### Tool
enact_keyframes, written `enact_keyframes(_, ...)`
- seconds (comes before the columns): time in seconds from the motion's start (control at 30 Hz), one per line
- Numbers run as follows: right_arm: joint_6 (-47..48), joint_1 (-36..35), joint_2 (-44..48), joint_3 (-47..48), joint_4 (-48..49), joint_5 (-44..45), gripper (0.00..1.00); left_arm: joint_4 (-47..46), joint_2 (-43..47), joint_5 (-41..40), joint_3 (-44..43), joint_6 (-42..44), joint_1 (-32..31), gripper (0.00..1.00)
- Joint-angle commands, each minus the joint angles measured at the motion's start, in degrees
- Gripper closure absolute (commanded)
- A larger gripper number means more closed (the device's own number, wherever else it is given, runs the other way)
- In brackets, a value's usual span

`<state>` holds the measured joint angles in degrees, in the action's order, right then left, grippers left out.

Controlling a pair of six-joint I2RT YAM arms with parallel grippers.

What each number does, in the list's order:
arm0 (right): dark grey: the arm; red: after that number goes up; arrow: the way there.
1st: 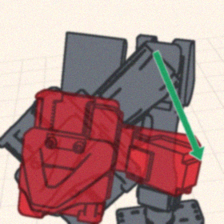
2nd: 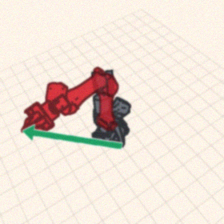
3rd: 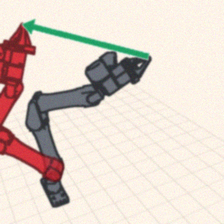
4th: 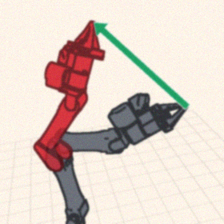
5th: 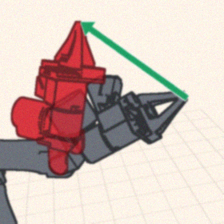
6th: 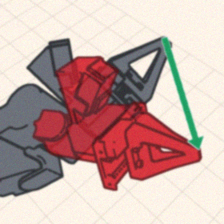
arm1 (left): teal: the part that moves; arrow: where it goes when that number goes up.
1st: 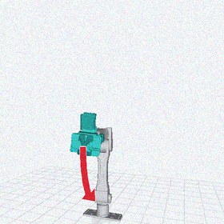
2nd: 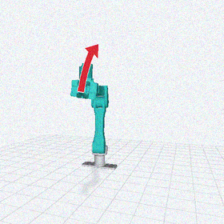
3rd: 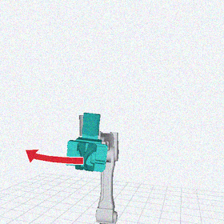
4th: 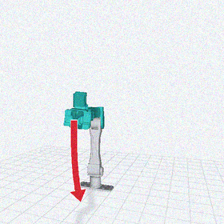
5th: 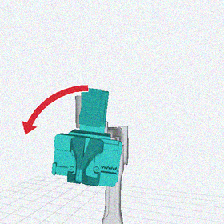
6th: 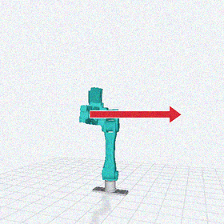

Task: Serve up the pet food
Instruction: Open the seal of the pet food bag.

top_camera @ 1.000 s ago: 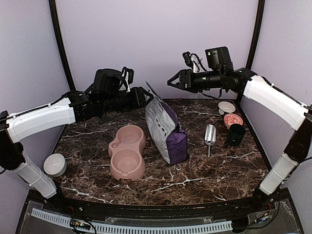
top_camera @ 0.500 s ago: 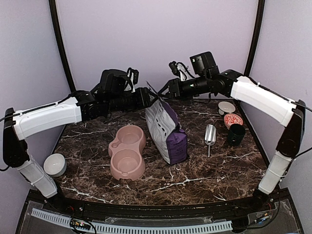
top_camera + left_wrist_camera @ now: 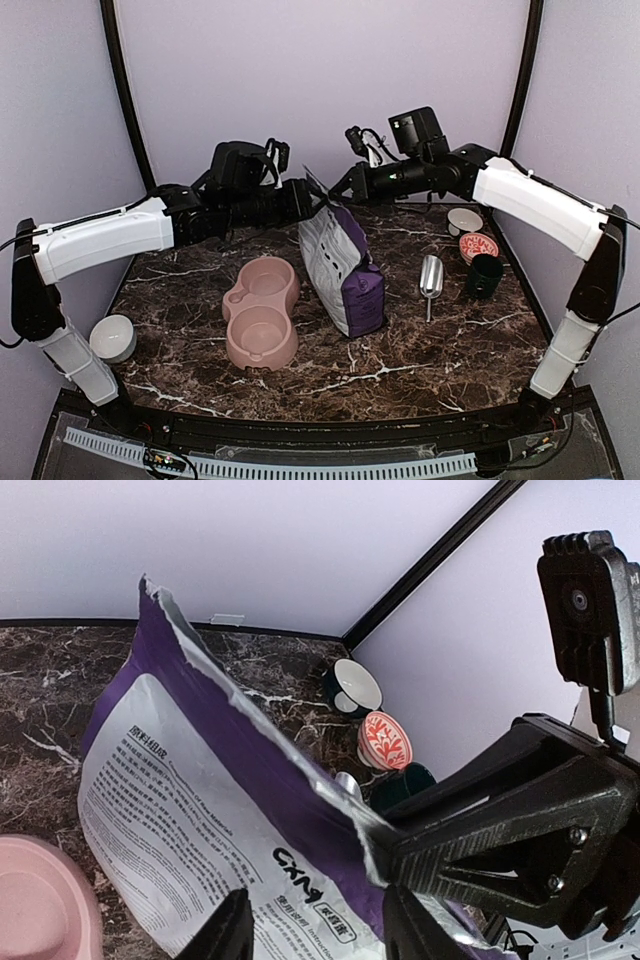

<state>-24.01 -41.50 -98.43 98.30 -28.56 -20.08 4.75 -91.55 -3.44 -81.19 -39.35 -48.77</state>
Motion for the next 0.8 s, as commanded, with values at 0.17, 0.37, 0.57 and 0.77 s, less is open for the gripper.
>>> enact_keyframes(0.17,-2.7,-2.2,2.9,-7.3,3.2,2.9,1.00,-0.4,4.3,-0.5,1.6,0.2,-0.3,0.48)
enact_keyframes(0.37,-6.5,-2.9,5.9,-14.4,9.6,3.9,1.00,-0.5,4.3,-0.8,3.0,-0.5,-0.3,0.43)
enact_keyframes(0.57,-6.7,-2.9,6.7,-15.5,10.0,5.5,1.00,-1.9,1.4,1.0,1.4,-1.2,-0.3,0.47)
enact_keyframes(0.77,-9.6,-3.0,10.8,-16.7,8.3,8.6,1.00,-2.3,-0.4,4.2,0.0,-2.0,-0.3,0.58)
